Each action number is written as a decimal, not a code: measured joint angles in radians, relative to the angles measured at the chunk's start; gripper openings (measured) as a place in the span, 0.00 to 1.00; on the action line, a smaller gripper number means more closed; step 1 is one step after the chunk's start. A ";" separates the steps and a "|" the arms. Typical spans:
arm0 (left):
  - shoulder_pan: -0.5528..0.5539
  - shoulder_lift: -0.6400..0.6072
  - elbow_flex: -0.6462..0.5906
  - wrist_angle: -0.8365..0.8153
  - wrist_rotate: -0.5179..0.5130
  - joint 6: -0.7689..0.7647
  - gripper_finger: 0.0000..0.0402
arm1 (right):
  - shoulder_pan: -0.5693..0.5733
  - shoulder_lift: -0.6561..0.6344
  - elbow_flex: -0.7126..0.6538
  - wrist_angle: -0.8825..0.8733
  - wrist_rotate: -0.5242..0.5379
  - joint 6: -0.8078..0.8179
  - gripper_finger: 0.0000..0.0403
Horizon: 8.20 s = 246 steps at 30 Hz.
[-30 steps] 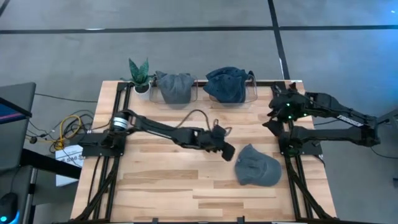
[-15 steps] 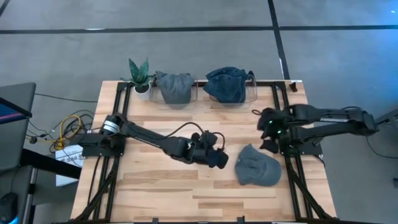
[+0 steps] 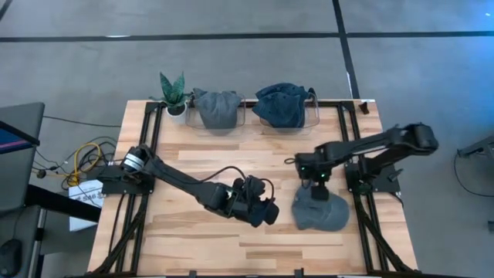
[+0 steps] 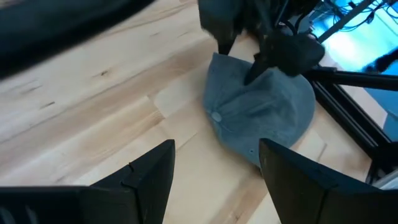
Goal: Pick & Place hat
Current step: Put the gray cap into the left transparent bin, then return to Home Position
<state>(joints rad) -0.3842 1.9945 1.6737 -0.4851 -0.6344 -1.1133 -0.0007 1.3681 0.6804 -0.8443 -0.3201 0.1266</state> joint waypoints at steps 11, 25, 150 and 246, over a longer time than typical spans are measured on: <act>0.005 0.000 0.000 0.046 0.041 -0.069 0.56 | 0.048 0.106 0.000 0.094 -0.117 -0.023 0.09; 0.211 -0.005 0.000 0.128 0.439 0.280 0.48 | -0.109 -0.275 0.000 0.101 -0.123 0.176 0.03; 0.468 -1.304 -0.960 0.039 0.528 0.651 0.00 | -0.221 0.776 1.256 0.591 0.470 0.395 0.03; 0.330 -1.993 -1.668 0.528 0.491 1.058 0.00 | -0.167 0.135 0.654 0.374 0.324 0.426 0.00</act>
<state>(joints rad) -0.0540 0.0011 0.0056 0.0432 -0.1433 -0.0557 -0.1680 1.5032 1.3346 -0.4706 0.0036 0.5529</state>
